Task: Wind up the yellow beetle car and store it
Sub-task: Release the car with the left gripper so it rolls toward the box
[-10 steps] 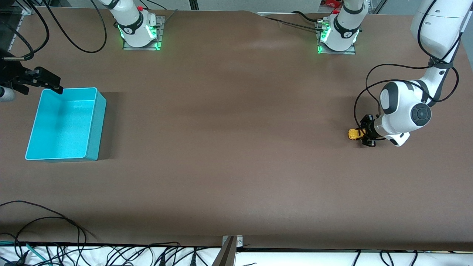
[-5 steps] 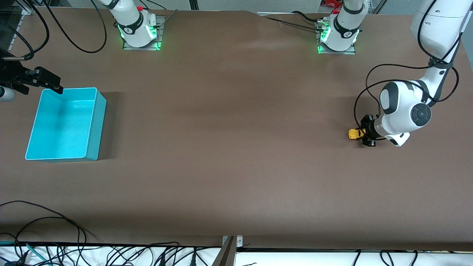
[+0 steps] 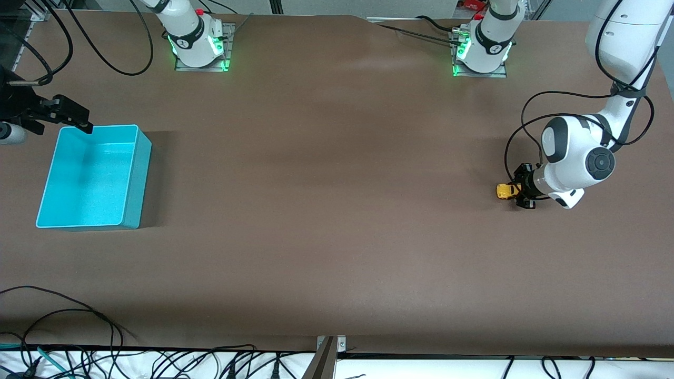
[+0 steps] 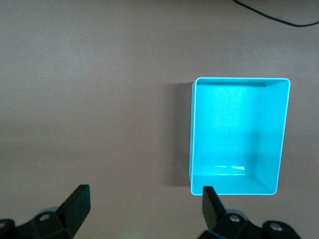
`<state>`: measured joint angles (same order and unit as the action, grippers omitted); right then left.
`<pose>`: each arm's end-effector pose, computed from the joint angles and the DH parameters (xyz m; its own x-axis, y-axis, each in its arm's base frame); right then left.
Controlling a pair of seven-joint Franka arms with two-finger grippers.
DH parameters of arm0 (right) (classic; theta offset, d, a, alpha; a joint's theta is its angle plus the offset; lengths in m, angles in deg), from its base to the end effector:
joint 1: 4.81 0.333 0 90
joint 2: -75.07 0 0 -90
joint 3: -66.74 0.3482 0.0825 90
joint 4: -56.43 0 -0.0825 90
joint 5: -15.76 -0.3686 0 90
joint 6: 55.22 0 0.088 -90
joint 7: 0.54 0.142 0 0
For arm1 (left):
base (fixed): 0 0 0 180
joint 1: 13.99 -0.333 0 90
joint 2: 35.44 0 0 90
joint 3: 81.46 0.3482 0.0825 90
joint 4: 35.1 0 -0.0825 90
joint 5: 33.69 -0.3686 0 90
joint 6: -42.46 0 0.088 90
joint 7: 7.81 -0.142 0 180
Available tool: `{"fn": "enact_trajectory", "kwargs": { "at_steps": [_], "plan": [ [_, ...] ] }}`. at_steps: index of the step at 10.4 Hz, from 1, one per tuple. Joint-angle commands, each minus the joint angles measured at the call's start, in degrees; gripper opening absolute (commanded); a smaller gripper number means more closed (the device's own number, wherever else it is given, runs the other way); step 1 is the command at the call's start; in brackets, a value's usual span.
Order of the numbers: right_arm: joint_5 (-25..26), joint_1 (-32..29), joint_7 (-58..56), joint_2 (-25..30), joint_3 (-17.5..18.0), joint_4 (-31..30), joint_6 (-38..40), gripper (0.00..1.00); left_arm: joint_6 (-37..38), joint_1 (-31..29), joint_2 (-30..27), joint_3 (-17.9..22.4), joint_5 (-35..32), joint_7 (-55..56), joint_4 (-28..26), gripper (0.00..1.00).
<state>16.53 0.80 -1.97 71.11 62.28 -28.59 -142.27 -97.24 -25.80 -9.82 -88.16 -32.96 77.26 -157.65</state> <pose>0.5564 0.0108 0.6190 0.9984 0.0443 -0.0339 0.0449 -0.9988 0.0180 0.5539 0.0483 0.1899 -0.0260 0.9972 -0.0694 0.9901 0.0161 -0.1395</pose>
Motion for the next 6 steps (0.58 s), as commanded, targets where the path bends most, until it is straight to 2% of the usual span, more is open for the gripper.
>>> {"fn": "enact_trajectory", "kwargs": {
  "at_steps": [1, 2, 3, 6],
  "plan": [
    [0.4, 0.2, 0.7, 0.7, 0.2, 0.1, 0.8, 1.00, -0.2, -0.7, 2.4, 0.3, -1.6, -0.3, 1.1, 0.72],
    [0.5, 0.2, 0.7, 0.7, 0.2, 0.1, 0.8, 1.00, -0.2, -0.7, 2.1, 0.3, -1.6, -0.3, 1.1, 0.96],
    [0.5, 0.2, 0.7, 0.7, 0.2, 0.1, 0.8, 1.00, -0.1, -0.7, 2.0, 0.3, -1.6, -0.3, 1.1, 1.00],
    [0.4, 0.2, 0.7, 0.7, 0.2, 0.1, 1.4, 1.00, -0.1, -0.7, 1.8, 0.2, -1.7, -0.3, 1.1, 1.00]
  ]
}}
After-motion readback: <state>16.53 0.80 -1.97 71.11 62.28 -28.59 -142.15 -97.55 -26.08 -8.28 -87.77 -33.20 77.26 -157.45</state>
